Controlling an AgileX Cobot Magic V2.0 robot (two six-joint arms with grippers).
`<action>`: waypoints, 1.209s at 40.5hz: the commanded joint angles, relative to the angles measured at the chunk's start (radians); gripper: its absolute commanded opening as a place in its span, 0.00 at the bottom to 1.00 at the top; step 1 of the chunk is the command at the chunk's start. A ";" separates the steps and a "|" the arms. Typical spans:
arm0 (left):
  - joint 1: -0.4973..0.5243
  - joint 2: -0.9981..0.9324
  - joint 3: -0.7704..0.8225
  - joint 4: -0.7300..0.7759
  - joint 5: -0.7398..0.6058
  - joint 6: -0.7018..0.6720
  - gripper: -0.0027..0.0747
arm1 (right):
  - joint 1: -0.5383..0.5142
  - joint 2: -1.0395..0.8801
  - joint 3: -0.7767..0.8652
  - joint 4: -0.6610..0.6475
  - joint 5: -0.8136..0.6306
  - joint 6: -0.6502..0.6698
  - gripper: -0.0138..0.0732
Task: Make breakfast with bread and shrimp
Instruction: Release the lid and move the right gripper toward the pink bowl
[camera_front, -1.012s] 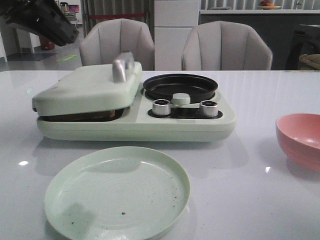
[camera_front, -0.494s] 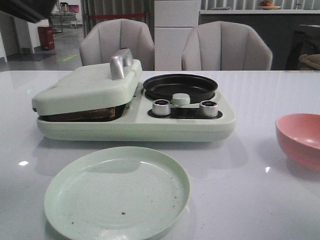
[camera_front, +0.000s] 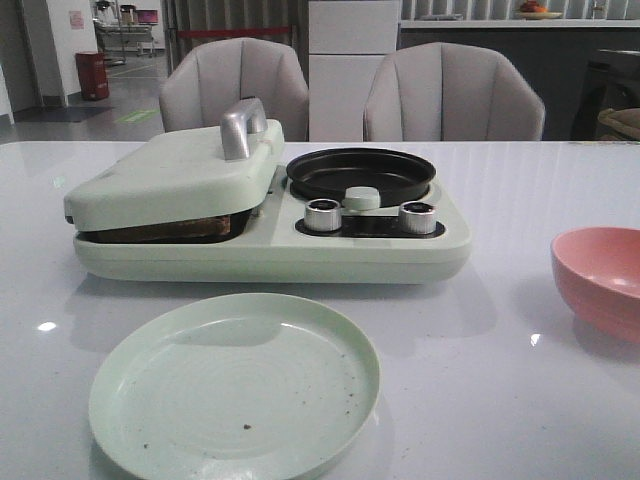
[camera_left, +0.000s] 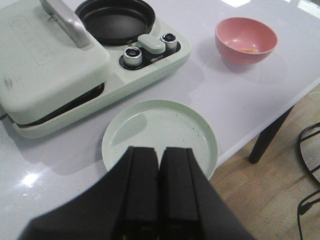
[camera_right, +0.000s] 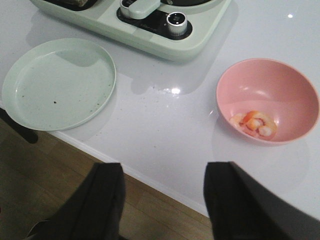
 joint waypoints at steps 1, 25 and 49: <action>-0.007 0.000 -0.028 -0.013 -0.060 -0.014 0.16 | -0.002 0.003 -0.028 -0.010 -0.070 -0.001 0.70; -0.007 0.000 -0.028 -0.013 -0.057 -0.014 0.16 | -0.002 0.049 -0.025 -0.007 -0.161 -0.001 0.70; -0.007 0.000 -0.028 -0.013 -0.057 -0.014 0.16 | -0.002 0.511 -0.035 -0.077 -0.229 -0.001 0.70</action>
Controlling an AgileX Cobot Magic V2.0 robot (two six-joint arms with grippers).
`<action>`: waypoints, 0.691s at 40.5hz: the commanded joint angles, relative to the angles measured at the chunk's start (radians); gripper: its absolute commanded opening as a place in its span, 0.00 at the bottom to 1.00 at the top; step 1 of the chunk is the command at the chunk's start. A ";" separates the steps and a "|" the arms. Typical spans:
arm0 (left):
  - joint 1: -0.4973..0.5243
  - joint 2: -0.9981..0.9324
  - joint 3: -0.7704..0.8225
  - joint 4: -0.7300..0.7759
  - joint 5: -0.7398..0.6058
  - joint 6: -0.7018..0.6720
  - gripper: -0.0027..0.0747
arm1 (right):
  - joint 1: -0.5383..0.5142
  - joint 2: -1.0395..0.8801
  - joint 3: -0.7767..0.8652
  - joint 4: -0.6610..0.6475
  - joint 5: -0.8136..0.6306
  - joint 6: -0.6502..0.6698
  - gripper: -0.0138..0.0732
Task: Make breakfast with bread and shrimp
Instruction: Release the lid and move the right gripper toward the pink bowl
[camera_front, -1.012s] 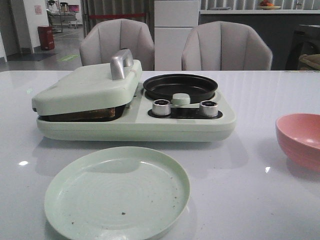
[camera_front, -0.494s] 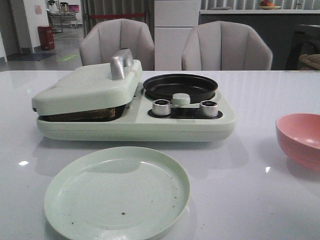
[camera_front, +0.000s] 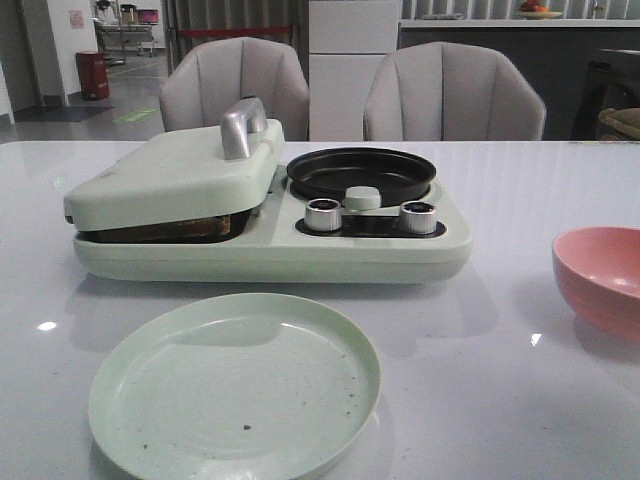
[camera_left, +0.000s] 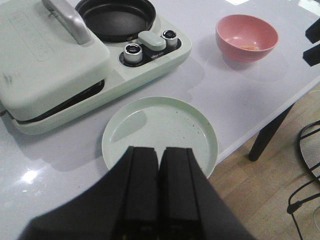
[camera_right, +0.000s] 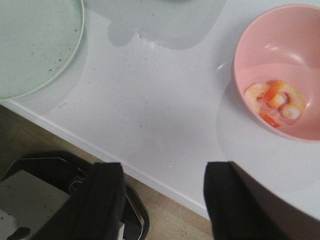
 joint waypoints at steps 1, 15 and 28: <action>-0.007 0.003 -0.028 -0.017 -0.068 -0.007 0.16 | -0.002 0.041 -0.035 -0.029 -0.074 -0.001 0.70; -0.007 0.003 -0.028 -0.017 -0.068 -0.007 0.16 | -0.024 0.129 -0.043 -0.031 -0.161 0.007 0.70; -0.007 0.003 -0.028 -0.017 -0.068 -0.007 0.16 | -0.350 0.189 -0.202 -0.030 -0.036 0.022 0.70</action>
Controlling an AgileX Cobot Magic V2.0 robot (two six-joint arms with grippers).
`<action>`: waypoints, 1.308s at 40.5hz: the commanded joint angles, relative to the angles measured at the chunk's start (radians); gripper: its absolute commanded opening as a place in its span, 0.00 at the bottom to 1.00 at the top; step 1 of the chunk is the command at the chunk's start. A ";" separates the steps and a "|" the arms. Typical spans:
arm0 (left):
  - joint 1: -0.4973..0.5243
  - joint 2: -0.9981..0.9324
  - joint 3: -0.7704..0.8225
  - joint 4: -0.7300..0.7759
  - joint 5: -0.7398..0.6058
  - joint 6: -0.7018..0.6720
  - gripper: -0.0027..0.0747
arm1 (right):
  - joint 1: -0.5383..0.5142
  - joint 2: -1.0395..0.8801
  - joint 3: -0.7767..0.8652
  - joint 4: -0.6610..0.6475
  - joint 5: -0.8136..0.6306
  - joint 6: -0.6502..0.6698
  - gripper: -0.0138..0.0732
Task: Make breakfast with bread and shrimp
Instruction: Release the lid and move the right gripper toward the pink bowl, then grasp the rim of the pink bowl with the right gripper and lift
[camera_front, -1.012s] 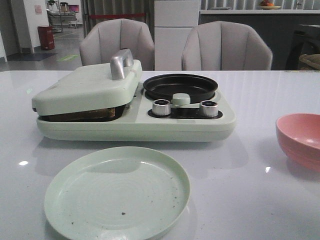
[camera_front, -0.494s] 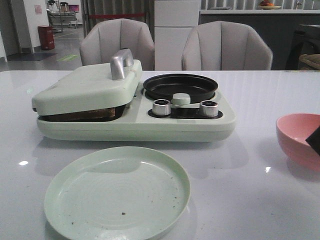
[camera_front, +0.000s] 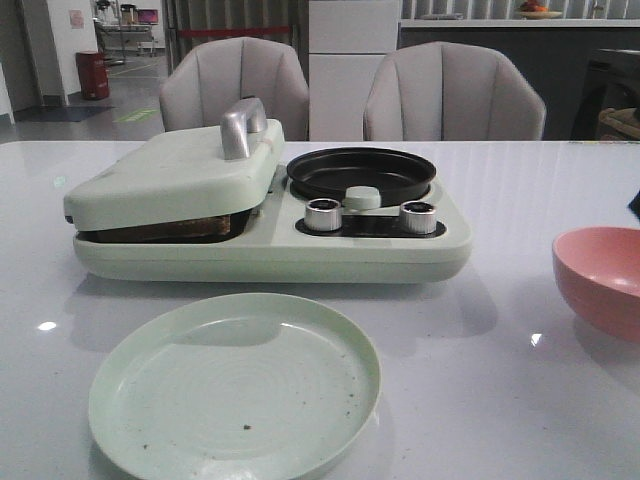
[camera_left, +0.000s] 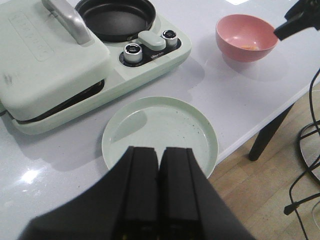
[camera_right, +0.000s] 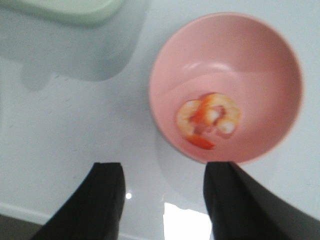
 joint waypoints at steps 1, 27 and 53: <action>-0.007 0.003 -0.028 -0.017 -0.068 -0.007 0.16 | -0.103 0.007 -0.076 -0.019 -0.008 0.004 0.70; -0.007 0.003 -0.028 -0.017 -0.068 -0.007 0.16 | -0.334 0.383 -0.235 -0.019 -0.040 -0.014 0.70; -0.007 0.003 -0.028 -0.017 -0.068 -0.007 0.16 | -0.334 0.516 -0.254 -0.018 -0.097 -0.014 0.39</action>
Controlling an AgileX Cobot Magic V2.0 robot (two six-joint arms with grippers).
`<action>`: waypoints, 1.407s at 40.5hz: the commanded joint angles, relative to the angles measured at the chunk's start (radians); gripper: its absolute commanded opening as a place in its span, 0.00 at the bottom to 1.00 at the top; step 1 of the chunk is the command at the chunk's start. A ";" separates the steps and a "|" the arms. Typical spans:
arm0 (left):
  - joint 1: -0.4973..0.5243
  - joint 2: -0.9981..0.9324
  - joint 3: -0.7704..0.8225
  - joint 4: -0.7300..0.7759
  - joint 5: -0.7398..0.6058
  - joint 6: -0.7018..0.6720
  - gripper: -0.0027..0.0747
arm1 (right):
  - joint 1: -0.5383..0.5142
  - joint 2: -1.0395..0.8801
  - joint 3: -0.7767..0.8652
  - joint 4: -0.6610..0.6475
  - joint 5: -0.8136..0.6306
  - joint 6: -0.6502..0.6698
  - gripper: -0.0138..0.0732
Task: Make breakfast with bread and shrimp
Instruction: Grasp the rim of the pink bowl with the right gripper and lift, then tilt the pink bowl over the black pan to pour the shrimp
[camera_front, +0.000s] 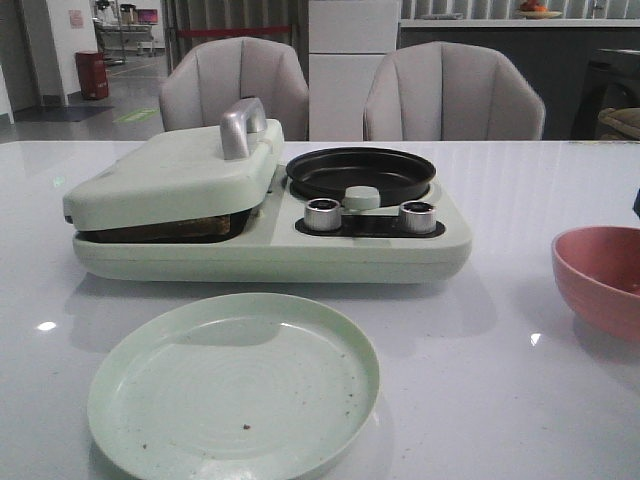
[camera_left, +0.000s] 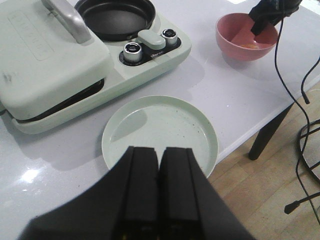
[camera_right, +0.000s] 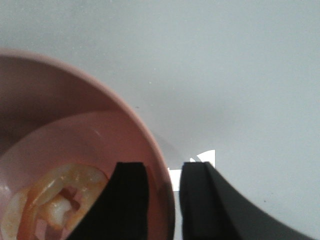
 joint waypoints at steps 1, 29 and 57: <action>-0.007 0.003 -0.028 -0.019 -0.070 -0.007 0.16 | -0.009 -0.040 -0.032 -0.016 -0.028 -0.006 0.37; -0.007 0.003 -0.028 -0.019 -0.070 -0.007 0.16 | 0.384 -0.291 -0.359 -0.512 0.251 0.099 0.18; -0.007 0.003 -0.028 -0.019 -0.070 -0.007 0.16 | 0.747 0.153 -0.800 -1.388 0.415 0.415 0.18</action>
